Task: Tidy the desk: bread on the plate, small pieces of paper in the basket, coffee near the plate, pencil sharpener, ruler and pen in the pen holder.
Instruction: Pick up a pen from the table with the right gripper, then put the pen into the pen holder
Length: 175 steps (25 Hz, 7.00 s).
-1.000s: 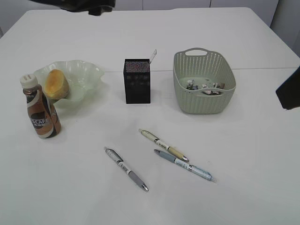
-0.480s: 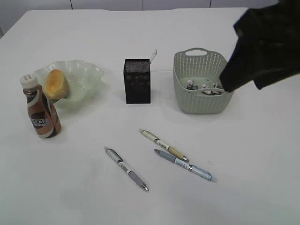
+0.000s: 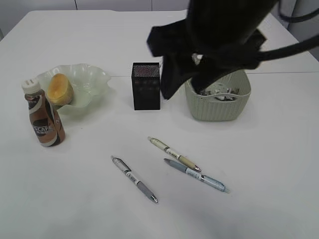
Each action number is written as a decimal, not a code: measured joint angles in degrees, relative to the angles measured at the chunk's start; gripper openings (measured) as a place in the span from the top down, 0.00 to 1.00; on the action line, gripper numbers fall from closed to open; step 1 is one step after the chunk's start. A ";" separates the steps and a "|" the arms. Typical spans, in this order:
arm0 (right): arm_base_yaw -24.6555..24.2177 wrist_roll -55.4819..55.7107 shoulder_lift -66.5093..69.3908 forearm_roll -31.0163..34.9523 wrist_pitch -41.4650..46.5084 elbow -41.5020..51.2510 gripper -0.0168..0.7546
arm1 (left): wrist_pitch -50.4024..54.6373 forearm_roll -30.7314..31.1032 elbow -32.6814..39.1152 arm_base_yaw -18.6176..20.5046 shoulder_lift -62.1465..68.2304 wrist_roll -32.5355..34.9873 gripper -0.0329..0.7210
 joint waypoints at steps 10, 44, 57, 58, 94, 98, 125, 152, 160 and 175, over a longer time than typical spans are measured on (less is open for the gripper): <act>5.35 -5.55 17.62 -1.09 -0.34 -9.09 0.43 | 0.00 -3.41 0.81 14.15 -5.00 3.82 0.44; 8.08 -9.32 40.34 -10.27 -4.75 -18.26 0.43 | 0.00 -2.78 12.77 16.61 -8.43 4.19 0.46; 8.08 -6.52 45.13 -10.59 -1.94 -23.96 0.43 | 0.00 -1.98 12.77 16.61 -8.59 4.21 0.46; 8.08 -6.30 45.13 -10.68 -1.94 -23.96 0.43 | 0.00 -1.98 12.77 16.61 -8.59 4.21 0.46; 9.69 -5.21 48.15 -12.27 -1.94 -23.96 0.43 | 0.00 -1.85 12.77 16.61 -8.59 4.31 0.46; 9.69 -5.21 48.15 -12.27 -1.94 -23.96 0.43 | 0.00 -1.85 12.77 16.61 -8.59 4.31 0.46; 9.80 -3.78 48.18 -11.34 -1.94 -23.96 0.57 | 0.00 -1.85 12.77 16.61 -8.59 4.31 0.46; 9.80 -3.04 38.48 -12.00 -1.94 -19.09 0.89 | 0.00 -1.98 12.77 16.61 -8.59 4.31 0.46; 9.80 -2.69 24.11 -12.80 -11.31 0.37 0.89 | 0.00 -3.06 12.77 16.61 -8.59 4.31 0.46; 9.80 6.27 1.99 -25.41 -55.46 38.39 0.89 | 0.00 -4.00 12.77 16.61 -8.59 4.31 0.46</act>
